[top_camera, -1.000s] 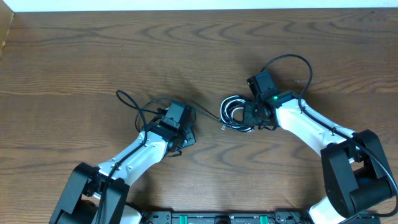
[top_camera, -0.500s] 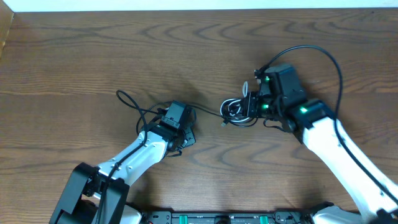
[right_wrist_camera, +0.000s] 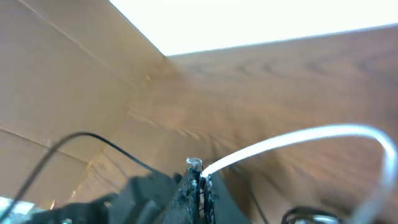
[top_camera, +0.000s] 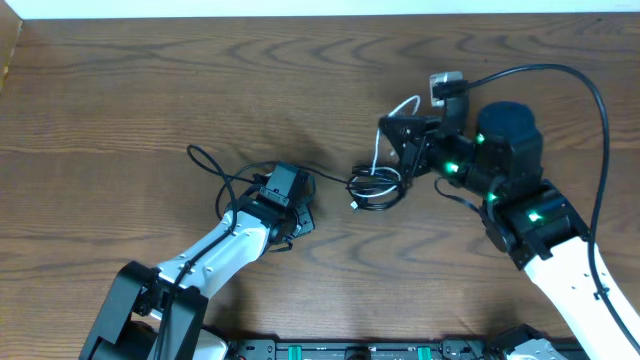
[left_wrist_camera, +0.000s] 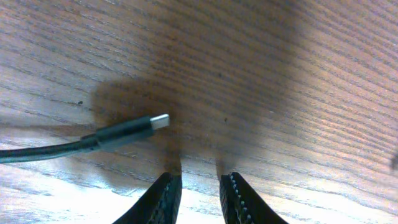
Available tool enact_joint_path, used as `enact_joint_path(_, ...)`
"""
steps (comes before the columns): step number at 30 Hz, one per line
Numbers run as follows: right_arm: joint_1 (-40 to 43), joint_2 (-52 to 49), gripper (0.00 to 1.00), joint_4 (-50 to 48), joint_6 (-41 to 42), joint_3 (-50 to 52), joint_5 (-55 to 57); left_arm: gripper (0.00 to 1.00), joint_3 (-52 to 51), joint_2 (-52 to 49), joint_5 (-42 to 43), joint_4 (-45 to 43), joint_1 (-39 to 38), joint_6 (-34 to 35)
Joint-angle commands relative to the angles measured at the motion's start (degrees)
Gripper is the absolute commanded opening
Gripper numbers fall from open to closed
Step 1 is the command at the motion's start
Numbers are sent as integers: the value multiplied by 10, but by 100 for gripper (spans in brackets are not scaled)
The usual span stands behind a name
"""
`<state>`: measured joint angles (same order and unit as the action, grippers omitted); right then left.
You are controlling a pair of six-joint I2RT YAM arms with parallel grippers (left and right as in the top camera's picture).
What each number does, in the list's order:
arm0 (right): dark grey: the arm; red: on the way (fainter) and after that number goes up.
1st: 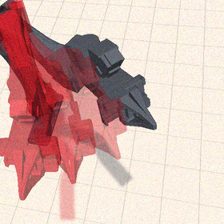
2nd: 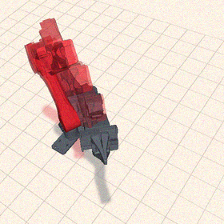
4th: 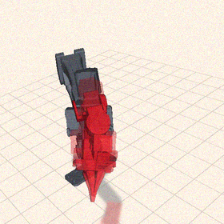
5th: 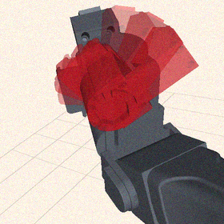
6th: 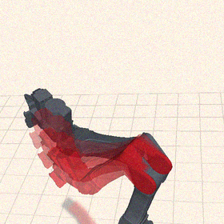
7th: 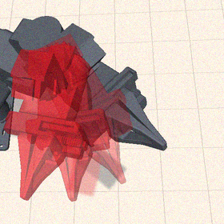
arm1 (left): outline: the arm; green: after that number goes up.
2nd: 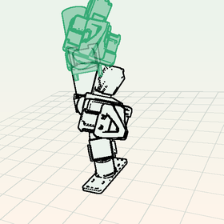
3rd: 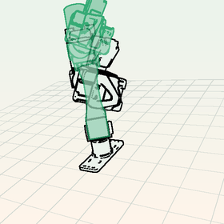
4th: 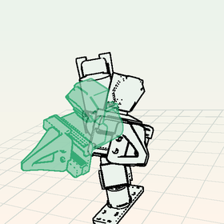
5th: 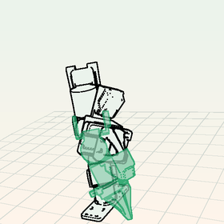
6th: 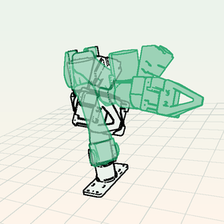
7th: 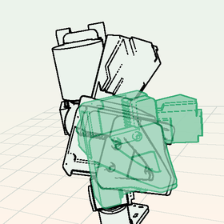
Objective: Untangle cables
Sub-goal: 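Lower the coil with the right gripper and move the left gripper to it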
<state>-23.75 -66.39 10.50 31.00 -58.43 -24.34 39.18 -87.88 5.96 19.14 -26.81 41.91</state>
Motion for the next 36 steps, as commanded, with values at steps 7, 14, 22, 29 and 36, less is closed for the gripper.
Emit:
enact_joint_path(7,2,10,1,-58,-43,-3,4,28,-15,-25,9,10,-3,-12)
enact_joint_path(14,1,-13,1,-3,66,-3,125,29,-15,-25,6,13,-3,-14)
enact_joint_path(22,2,-58,1,78,-4,-3,-22,56,-14,-23,43,20,-1,-87)
enact_joint_path(29,3,-74,1,166,-43,-3,-56,66,25,31,167,76,33,-110)
enact_joint_path(36,18,-74,1,331,-52,-3,12,81,61,103,188,99,39,-78)
